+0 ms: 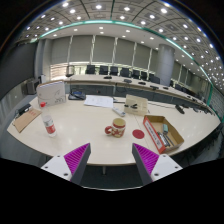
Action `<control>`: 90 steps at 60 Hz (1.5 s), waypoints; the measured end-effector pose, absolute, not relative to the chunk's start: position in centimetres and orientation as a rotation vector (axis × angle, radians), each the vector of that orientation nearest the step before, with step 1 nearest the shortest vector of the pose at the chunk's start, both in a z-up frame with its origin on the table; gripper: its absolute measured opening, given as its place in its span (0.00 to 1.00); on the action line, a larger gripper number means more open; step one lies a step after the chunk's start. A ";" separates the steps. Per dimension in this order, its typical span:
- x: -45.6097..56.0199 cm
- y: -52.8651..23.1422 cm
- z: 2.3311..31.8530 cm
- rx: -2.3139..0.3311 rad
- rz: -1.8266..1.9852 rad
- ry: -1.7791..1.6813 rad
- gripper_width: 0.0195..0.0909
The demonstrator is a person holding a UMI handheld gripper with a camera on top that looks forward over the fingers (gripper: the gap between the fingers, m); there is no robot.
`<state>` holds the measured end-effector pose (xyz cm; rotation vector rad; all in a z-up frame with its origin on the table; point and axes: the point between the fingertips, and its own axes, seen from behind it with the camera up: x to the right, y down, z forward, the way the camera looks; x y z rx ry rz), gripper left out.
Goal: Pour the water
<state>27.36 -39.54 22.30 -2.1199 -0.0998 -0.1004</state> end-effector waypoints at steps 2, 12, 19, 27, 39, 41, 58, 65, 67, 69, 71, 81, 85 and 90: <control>25.0 -39.0 21.8 -2.120 -0.080 -0.117 0.93; 12.7 -36.8 19.9 -2.095 0.049 -0.196 0.93; 4.5 -34.4 18.1 -2.058 0.103 -0.240 0.93; -3.4 -30.5 15.3 -2.019 0.152 -0.237 0.93; -9.8 -22.9 10.5 -1.961 0.106 -0.216 0.93; -10.2 -21.8 9.8 -1.959 0.095 -0.202 0.93; -10.8 -16.7 8.5 -1.881 0.056 -0.175 0.43; -10.1 -16.6 9.3 -1.868 0.090 -0.144 0.28; -9.8 -16.5 9.9 -1.865 0.107 -0.137 0.25; -9.6 -16.5 10.7 -1.860 0.132 -0.126 0.25; -9.4 -16.5 11.8 -1.856 0.164 -0.116 0.25; -6.1 -15.8 19.4 -1.794 0.453 0.069 0.24; -4.5 -15.3 22.6 -1.765 0.634 0.219 0.24; -0.2 -13.8 25.4 -1.701 0.895 0.406 0.24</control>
